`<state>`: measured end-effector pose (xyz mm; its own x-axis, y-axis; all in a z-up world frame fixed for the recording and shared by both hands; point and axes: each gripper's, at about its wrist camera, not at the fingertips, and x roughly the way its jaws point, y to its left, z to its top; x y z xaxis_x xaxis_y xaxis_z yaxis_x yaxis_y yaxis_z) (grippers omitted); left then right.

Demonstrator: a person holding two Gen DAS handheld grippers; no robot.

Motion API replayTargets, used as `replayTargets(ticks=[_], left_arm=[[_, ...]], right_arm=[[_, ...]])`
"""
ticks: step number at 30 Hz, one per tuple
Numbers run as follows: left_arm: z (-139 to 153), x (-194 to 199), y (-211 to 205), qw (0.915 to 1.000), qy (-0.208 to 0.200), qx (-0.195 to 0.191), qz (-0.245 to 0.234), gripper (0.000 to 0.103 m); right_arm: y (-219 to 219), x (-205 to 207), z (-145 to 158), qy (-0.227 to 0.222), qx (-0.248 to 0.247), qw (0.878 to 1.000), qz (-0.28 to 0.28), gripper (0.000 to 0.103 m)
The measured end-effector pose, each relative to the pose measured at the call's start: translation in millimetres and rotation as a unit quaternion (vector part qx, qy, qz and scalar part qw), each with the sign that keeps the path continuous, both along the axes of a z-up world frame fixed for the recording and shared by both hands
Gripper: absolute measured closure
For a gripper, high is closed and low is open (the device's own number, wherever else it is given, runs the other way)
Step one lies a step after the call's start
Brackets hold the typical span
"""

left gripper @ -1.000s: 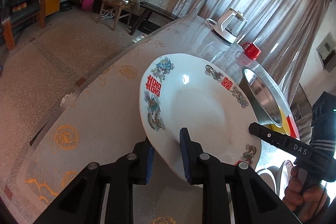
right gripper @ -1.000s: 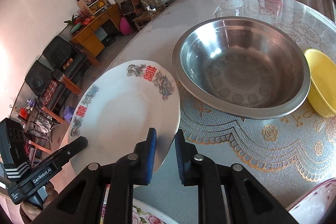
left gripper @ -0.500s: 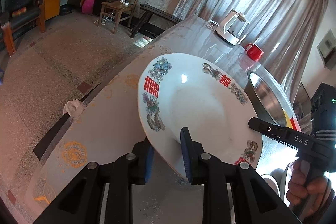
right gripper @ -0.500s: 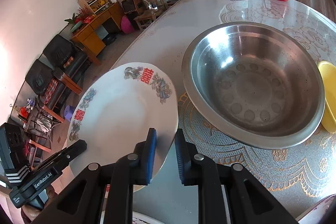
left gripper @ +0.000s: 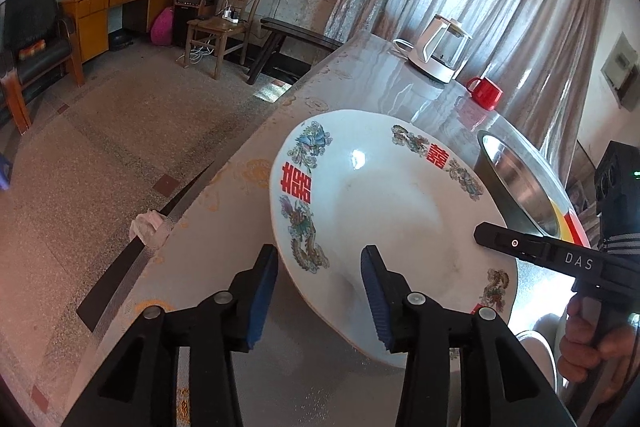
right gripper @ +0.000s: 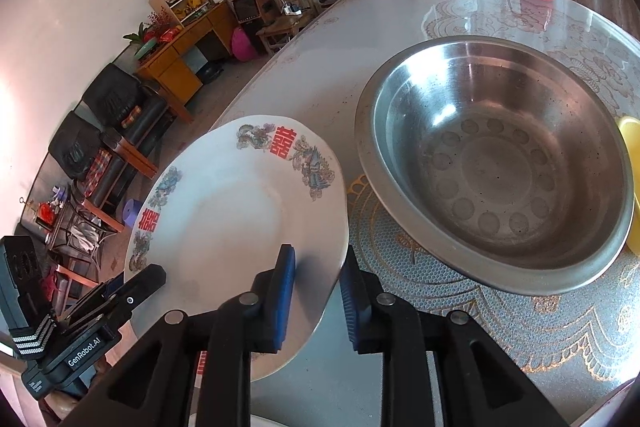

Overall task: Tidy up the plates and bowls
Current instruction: 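Lift the double-happiness plate off the table with both tools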

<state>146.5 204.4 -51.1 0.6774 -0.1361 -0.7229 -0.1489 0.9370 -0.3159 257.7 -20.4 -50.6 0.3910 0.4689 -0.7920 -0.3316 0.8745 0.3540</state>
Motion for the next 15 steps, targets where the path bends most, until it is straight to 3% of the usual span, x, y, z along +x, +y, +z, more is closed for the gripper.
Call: replayTargets(ticks=[6,9,15], left_arm=[[0,6,5,0.9999,-0.014,-0.002,0.006,0.053],[-2,12,7,0.9998,-0.007,-0.017,0.004,0.046],[-2,21,7,0.9999,0.006,-0.006,0.008,0.051]], right_arm=[[4,2,-3,0.009,0.002,1.000,0.004,0.079],[5,3,-8,0.014,0.007,1.000,0.004,0.079],[9,4,-8,0.018,0.002,1.000,0.011,0.076]])
